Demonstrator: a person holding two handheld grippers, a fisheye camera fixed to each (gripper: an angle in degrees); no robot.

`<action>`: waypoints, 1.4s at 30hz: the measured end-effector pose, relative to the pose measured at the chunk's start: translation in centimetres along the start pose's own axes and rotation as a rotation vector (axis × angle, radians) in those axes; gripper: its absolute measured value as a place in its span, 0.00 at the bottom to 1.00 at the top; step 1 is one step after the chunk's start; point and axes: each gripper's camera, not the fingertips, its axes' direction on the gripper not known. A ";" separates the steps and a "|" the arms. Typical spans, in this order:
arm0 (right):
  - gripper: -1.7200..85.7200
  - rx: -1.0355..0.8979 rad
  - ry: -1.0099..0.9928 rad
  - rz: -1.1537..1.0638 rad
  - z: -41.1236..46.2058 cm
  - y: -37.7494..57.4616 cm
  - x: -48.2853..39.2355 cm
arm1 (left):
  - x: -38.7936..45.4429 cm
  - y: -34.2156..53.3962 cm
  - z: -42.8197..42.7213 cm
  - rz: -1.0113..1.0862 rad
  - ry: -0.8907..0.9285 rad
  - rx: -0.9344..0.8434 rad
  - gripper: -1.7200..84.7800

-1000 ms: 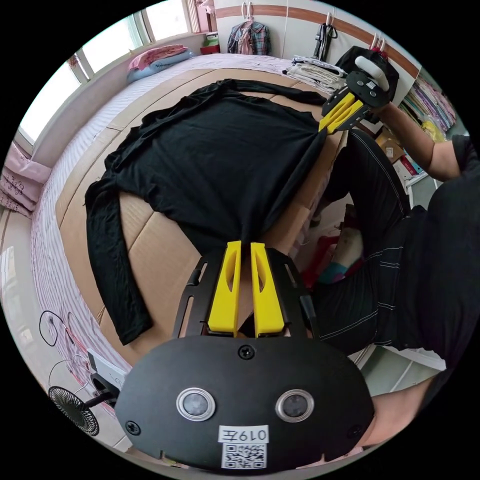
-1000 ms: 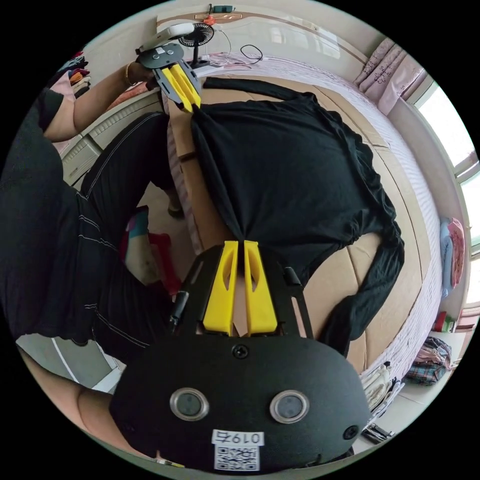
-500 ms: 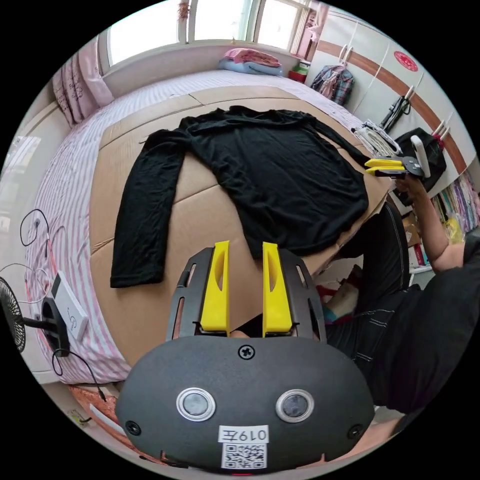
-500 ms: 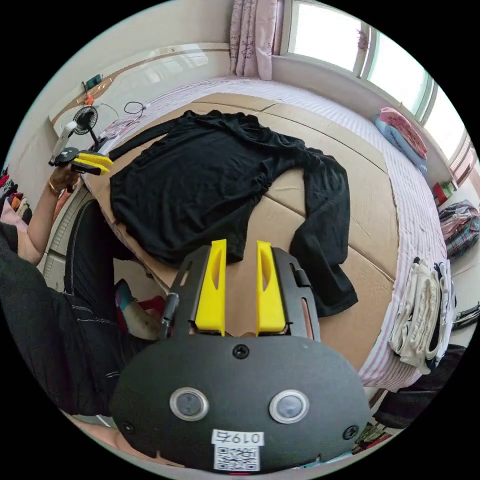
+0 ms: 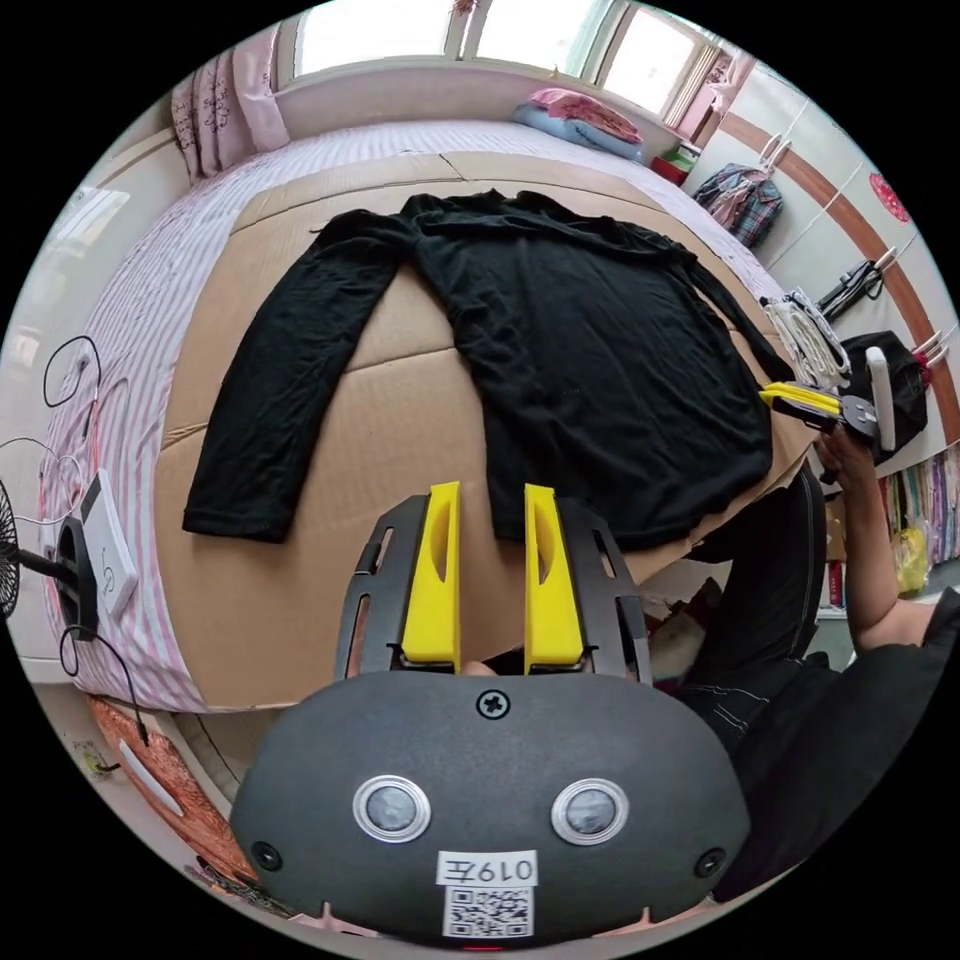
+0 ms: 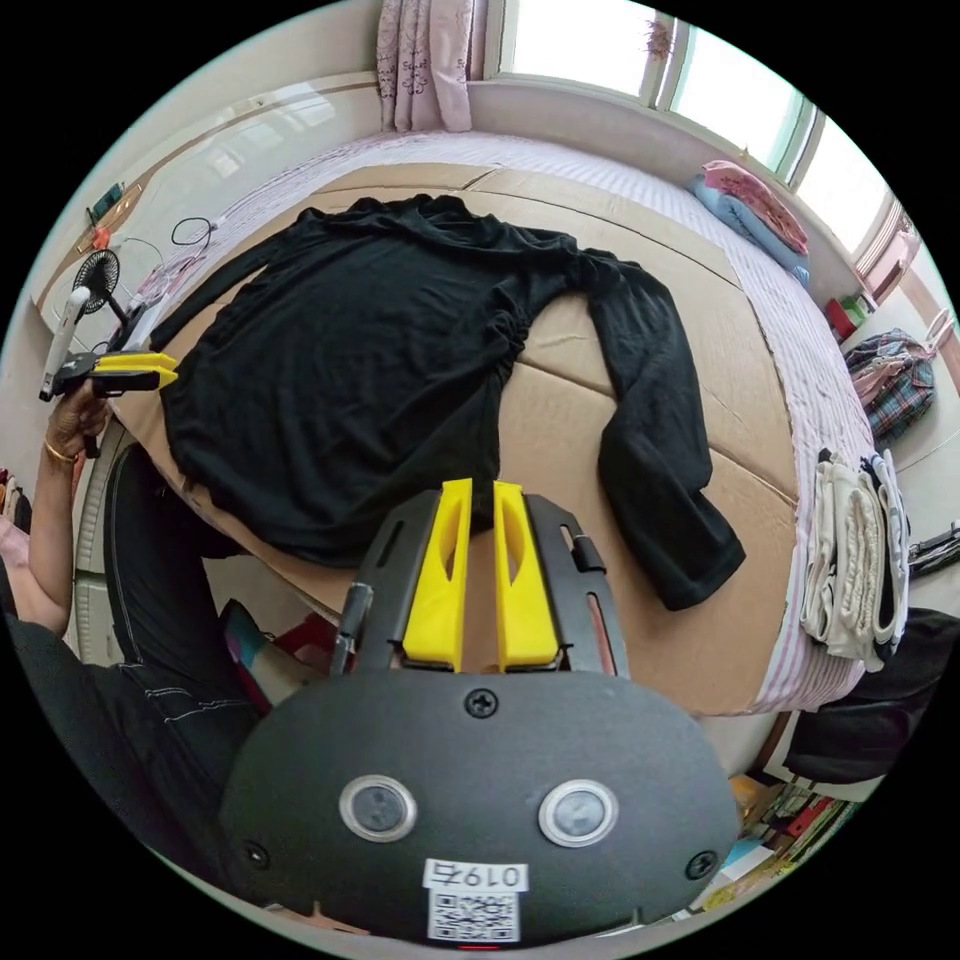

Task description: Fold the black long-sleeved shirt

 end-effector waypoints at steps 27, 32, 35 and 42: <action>0.15 0.115 -0.146 0.023 -4.7 -1.6 6.3 | -1.6 -2.4 -0.4 0.055 0.011 -0.033 0.16; 0.11 0.289 -0.108 -0.119 -6.2 -10.1 6.1 | -4.7 -9.3 -3.4 0.045 0.045 0.201 0.15; 0.11 0.294 -0.021 -0.282 -2.7 -19.1 3.5 | -3.9 -18.2 -3.4 0.150 0.014 0.371 0.15; 0.15 0.189 0.043 -0.431 7.6 -35.6 1.8 | -1.1 -40.9 5.8 0.371 -0.008 0.362 0.14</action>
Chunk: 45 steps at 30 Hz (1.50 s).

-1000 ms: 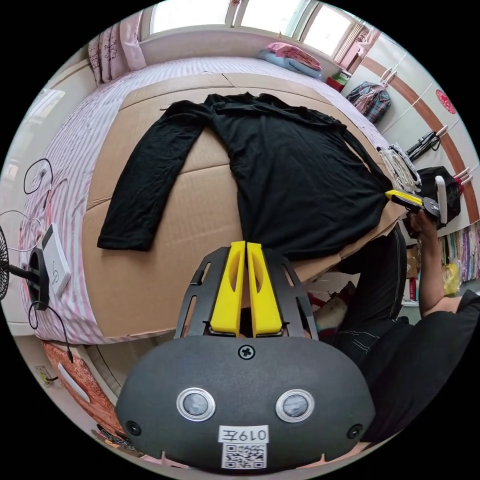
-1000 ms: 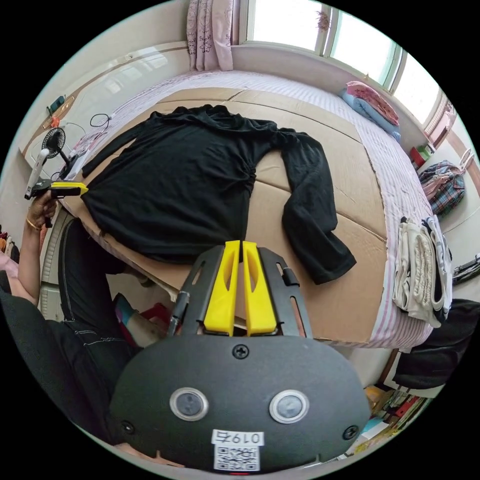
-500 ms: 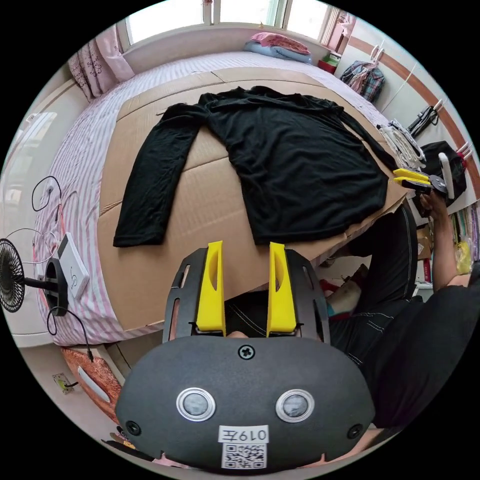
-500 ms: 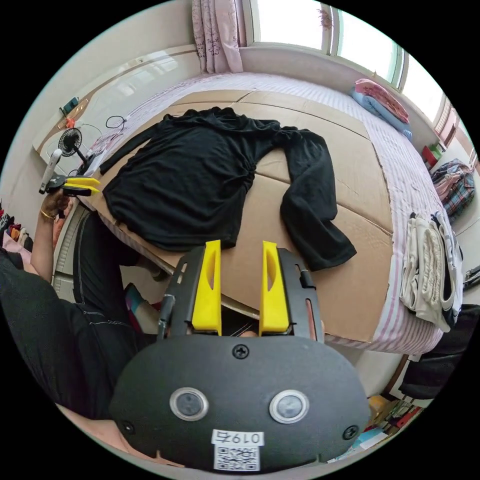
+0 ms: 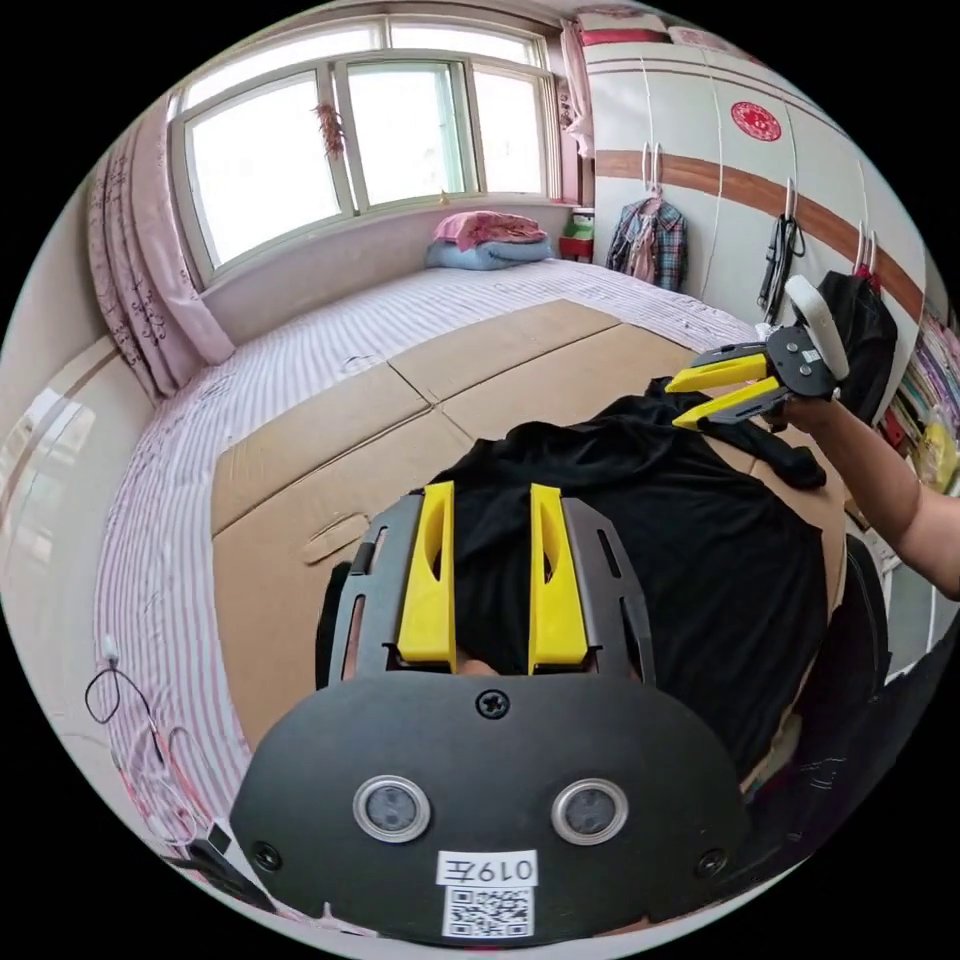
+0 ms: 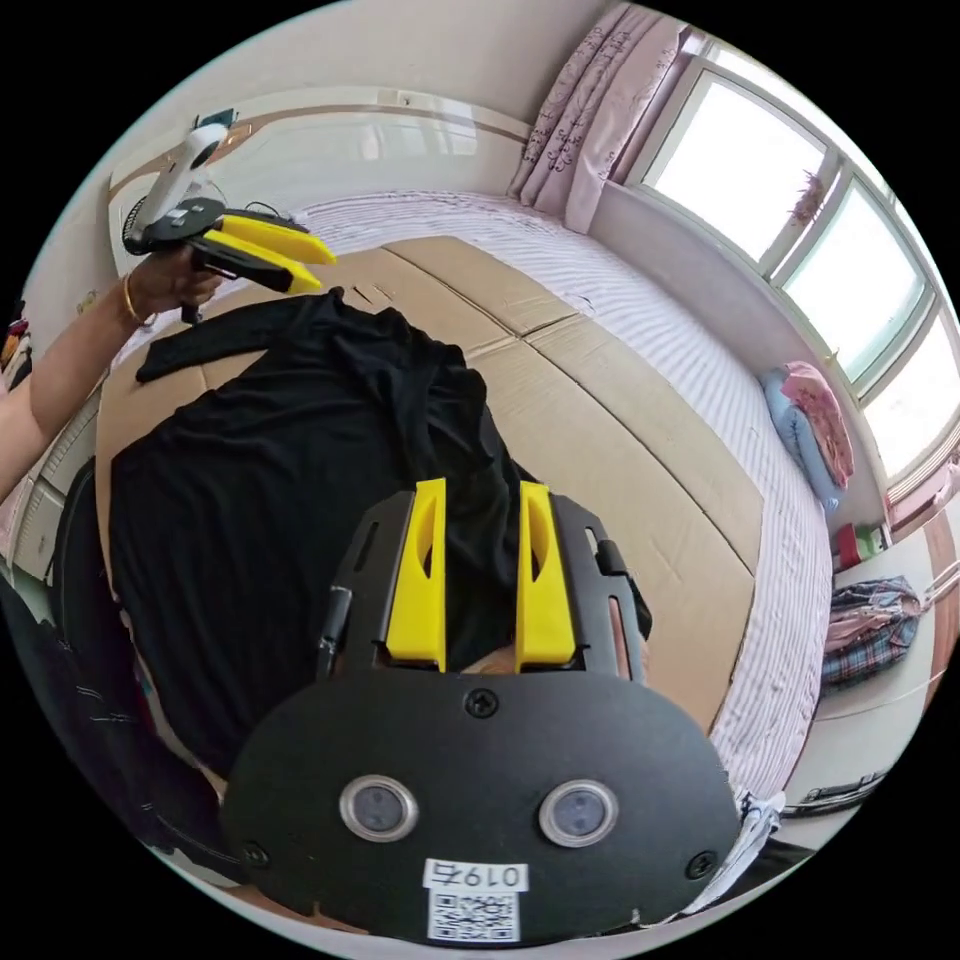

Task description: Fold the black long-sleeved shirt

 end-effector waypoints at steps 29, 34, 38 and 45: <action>0.01 -0.010 -0.249 -0.178 15.4 -13.2 20.4 | -13.2 -19.2 29.8 0.182 0.306 -0.158 0.05; 0.01 0.011 -0.159 0.063 18.9 -17.2 28.8 | -17.8 -21.0 30.8 0.010 0.307 -0.075 0.04; 0.01 -0.060 -0.178 0.191 23.7 -19.2 33.4 | -20.5 -22.2 34.5 -0.155 0.267 -0.153 0.04; 0.03 -0.185 -0.078 0.180 30.1 -23.0 36.3 | -19.4 -24.7 38.1 -0.157 0.116 -0.237 0.06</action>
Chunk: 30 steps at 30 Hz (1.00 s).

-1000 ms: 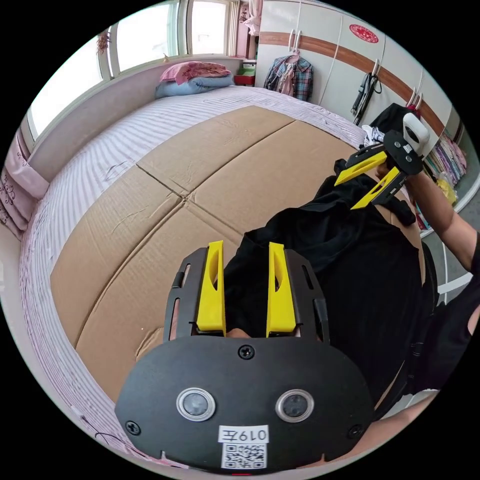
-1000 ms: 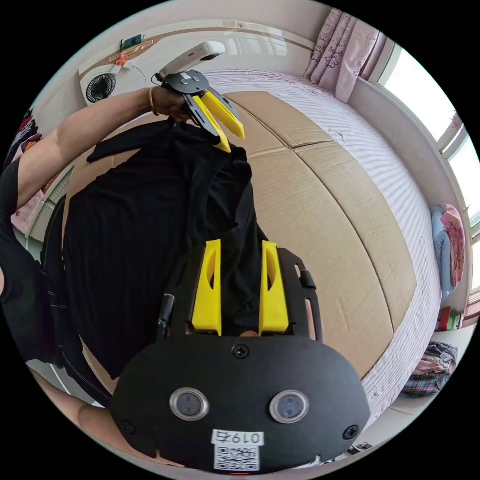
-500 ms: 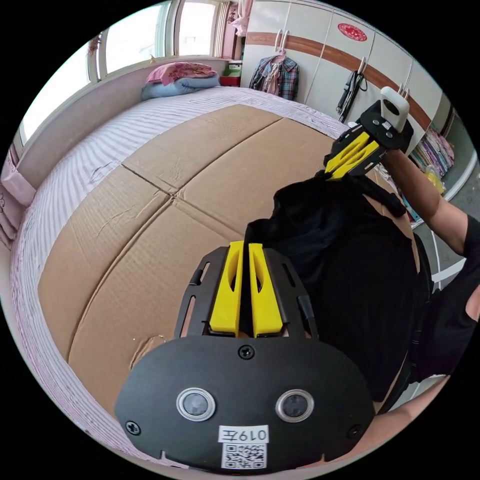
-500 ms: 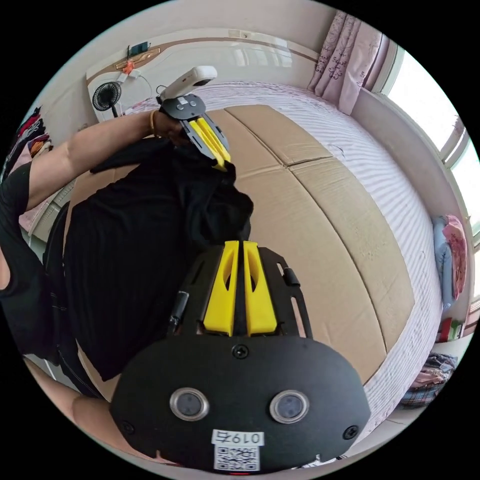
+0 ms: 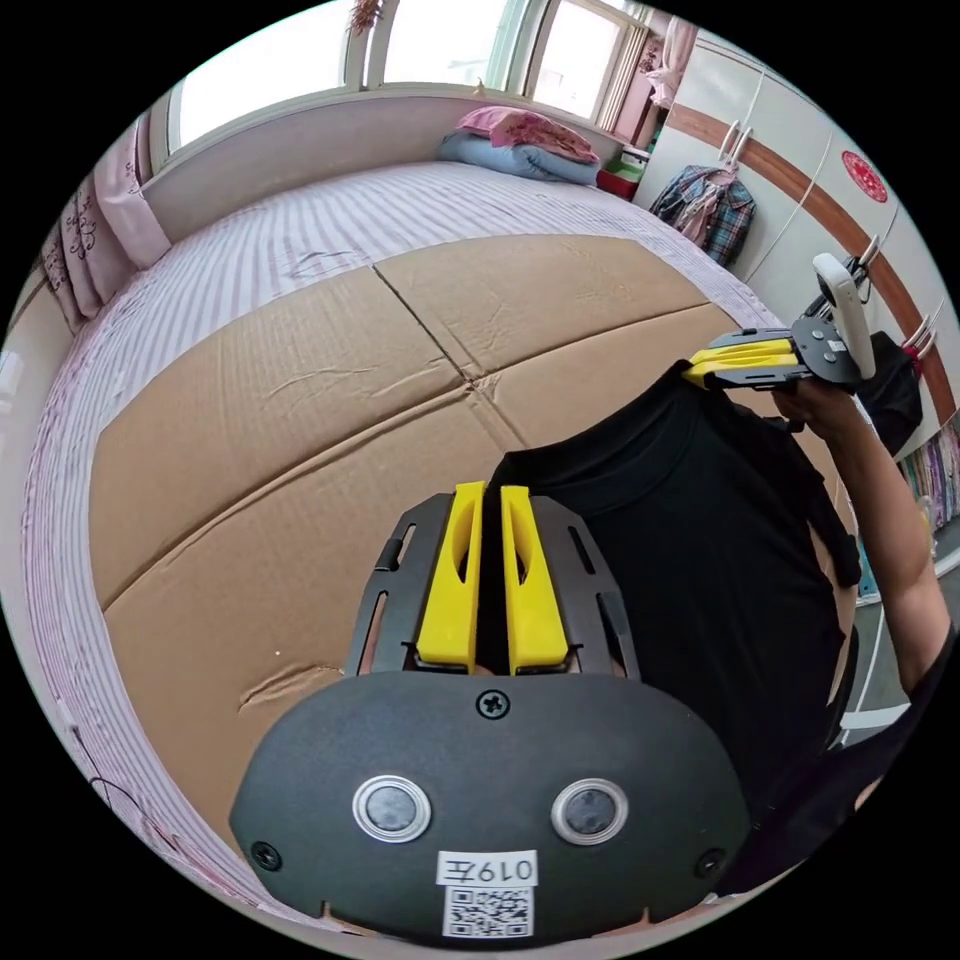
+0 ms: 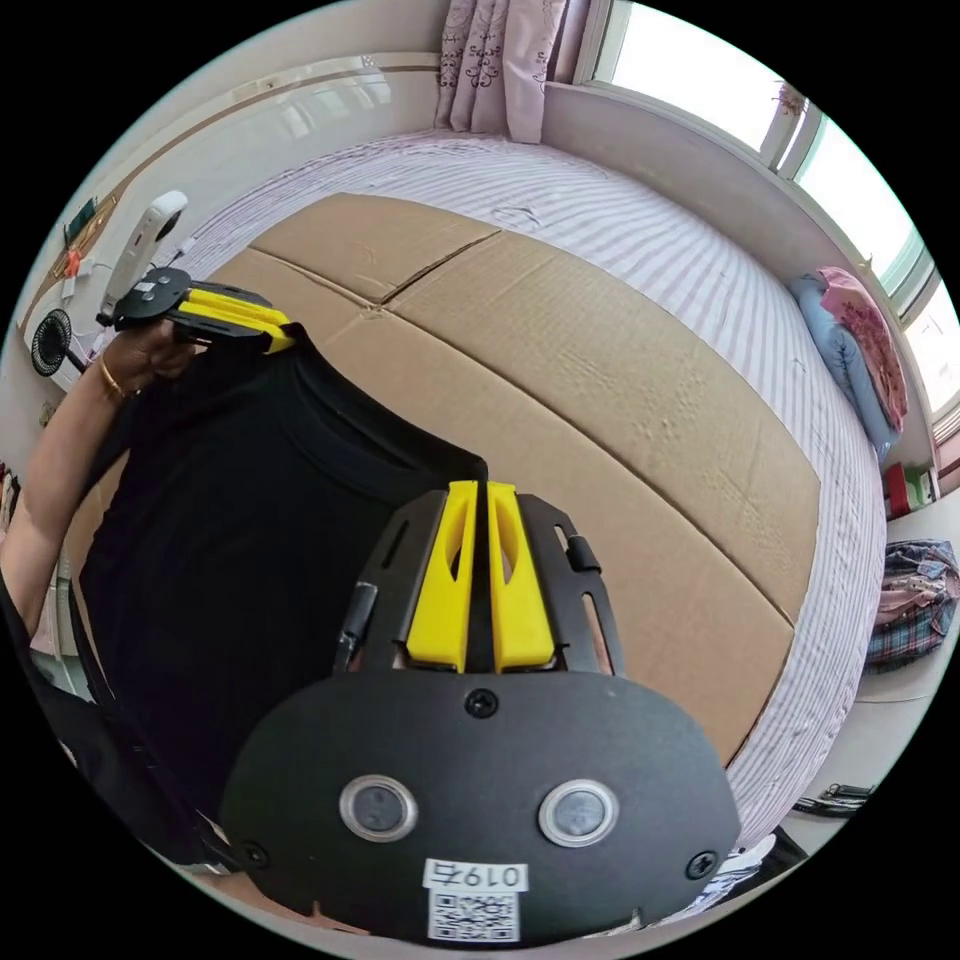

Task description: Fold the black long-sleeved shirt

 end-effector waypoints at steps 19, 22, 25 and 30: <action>0.11 0.023 -0.167 0.129 0.1 -3.8 10.6 | -5.8 -1.3 -1.0 -0.067 0.094 0.040 0.15; 0.11 0.018 -0.175 0.118 0.8 -4.3 11.3 | -5.9 -1.7 0.5 -0.048 0.064 0.004 0.14; 0.10 -0.014 -0.158 0.084 1.5 -4.9 11.4 | -5.9 -2.1 1.8 -0.016 0.069 -0.024 0.12; 0.04 -0.018 -0.122 0.032 1.8 -5.3 11.2 | -5.4 -2.3 2.0 0.031 0.061 -0.029 0.07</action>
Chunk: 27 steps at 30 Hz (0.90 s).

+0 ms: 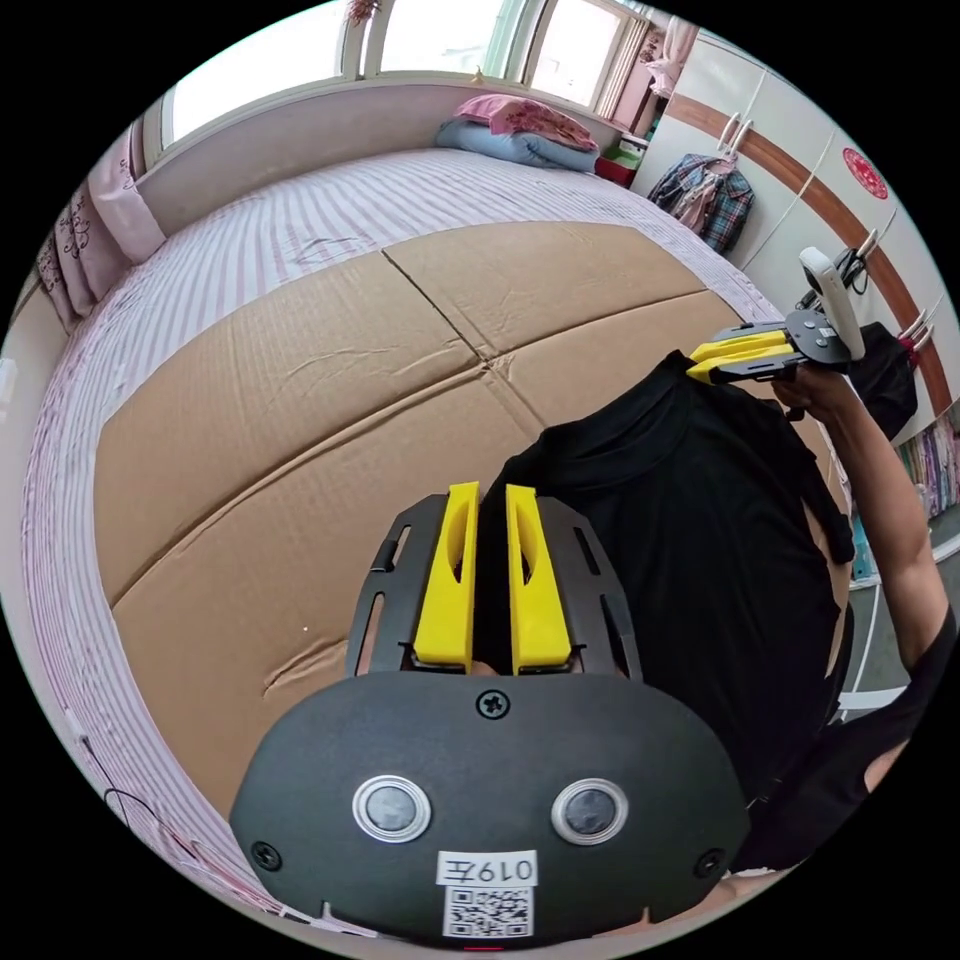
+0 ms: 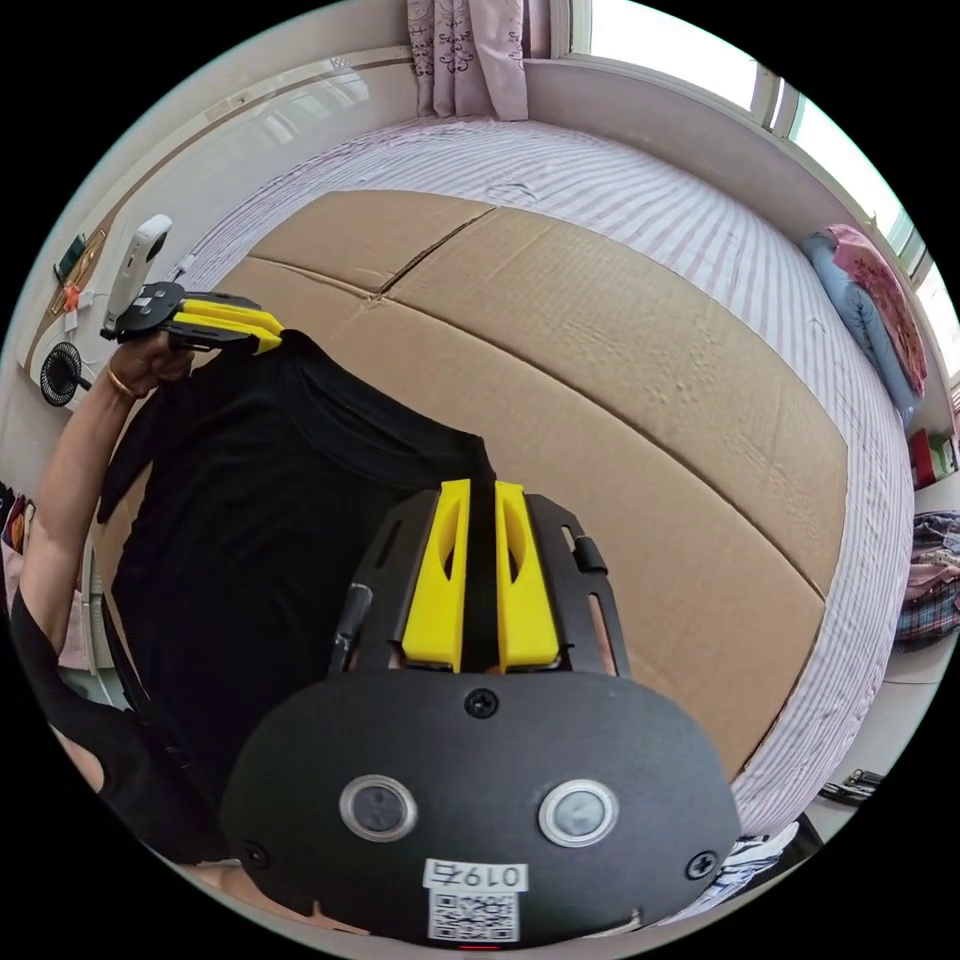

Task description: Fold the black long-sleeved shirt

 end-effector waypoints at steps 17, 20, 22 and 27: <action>0.14 0.019 0.110 0.076 0.3 2.0 1.2 | -0.3 2.4 -4.7 -0.081 -0.116 0.142 0.12; 0.15 0.069 0.056 0.101 -1.0 4.1 2.9 | -1.4 4.3 -7.1 -0.117 -0.137 0.196 0.12; 0.15 0.106 0.003 0.159 -1.9 5.9 4.6 | -2.2 5.5 -8.1 -0.156 -0.160 0.210 0.12; 0.14 0.160 -0.046 0.153 -2.7 7.9 4.3 | -2.3 7.8 -8.1 -0.096 0.037 0.160 0.12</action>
